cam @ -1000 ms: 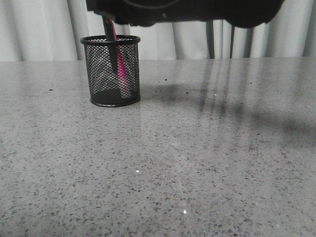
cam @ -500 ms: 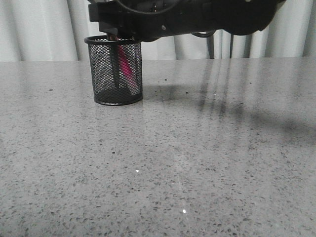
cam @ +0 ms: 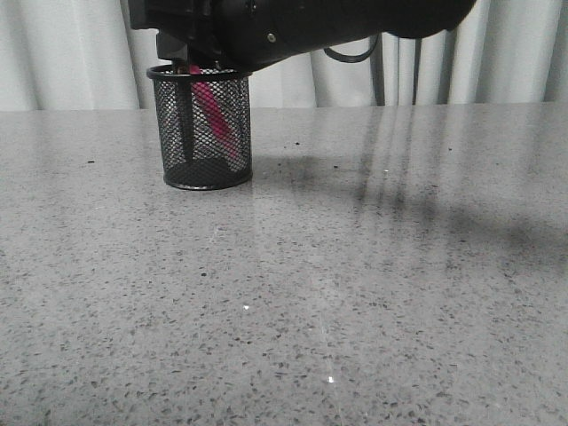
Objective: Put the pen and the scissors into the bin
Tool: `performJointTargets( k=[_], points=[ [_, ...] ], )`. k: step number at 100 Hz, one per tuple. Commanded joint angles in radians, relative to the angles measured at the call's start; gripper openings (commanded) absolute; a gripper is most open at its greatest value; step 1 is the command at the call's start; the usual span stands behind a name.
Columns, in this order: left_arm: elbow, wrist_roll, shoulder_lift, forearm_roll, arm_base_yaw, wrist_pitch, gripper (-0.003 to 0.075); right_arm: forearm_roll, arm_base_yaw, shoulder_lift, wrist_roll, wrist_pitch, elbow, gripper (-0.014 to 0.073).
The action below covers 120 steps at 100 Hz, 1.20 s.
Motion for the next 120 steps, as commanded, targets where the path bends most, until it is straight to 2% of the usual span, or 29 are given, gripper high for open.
performJointTargets(
  k=[1, 9, 26, 33, 82, 93, 100, 107, 115, 120],
  points=[
    [-0.023, -0.012, 0.01, -0.055, -0.01, -0.038, -0.0019, -0.004, 0.011, -0.026, 0.021, 0.087, -0.006, -0.0026],
    [-0.023, -0.012, 0.01, -0.055, -0.01, -0.036, -0.0019, -0.004, 0.011, -0.026, 0.021, 0.11, -0.006, 0.0056],
    [-0.023, -0.012, 0.01, -0.055, -0.01, -0.028, -0.0019, -0.004, 0.011, -0.026, 0.021, 0.111, -0.006, 0.0351],
    [-0.023, -0.012, 0.01, -0.055, -0.01, -0.024, -0.0019, -0.004, 0.011, -0.028, 0.021, 0.108, -0.006, 0.0422],
    [-0.023, -0.013, 0.01, -0.058, -0.01, -0.018, -0.0019, -0.004, 0.011, -0.152, 0.021, 0.064, -0.006, 0.0435],
    [-0.023, -0.035, 0.01, -0.061, -0.01, -0.021, -0.0019, -0.004, 0.003, -0.205, 0.021, 0.056, -0.006, 0.0415],
    [-0.012, -0.072, 0.01, -0.06, -0.01, -0.026, -0.0019, -0.006, -0.003, -0.242, 0.021, 0.058, -0.006, 0.0343],
    [0.016, -0.1, 0.006, -0.066, -0.01, -0.043, -0.0019, -0.006, -0.004, -0.282, 0.019, 0.058, -0.006, 0.0191],
    [0.063, -0.115, -0.011, -0.075, -0.01, -0.073, -0.0019, -0.019, -0.005, -0.333, 0.017, 0.058, -0.006, -0.0065],
    [0.099, -0.115, -0.029, -0.092, -0.01, -0.094, -0.0019, -0.035, -0.005, -0.369, 0.017, 0.058, -0.006, -0.0061]
  ],
)
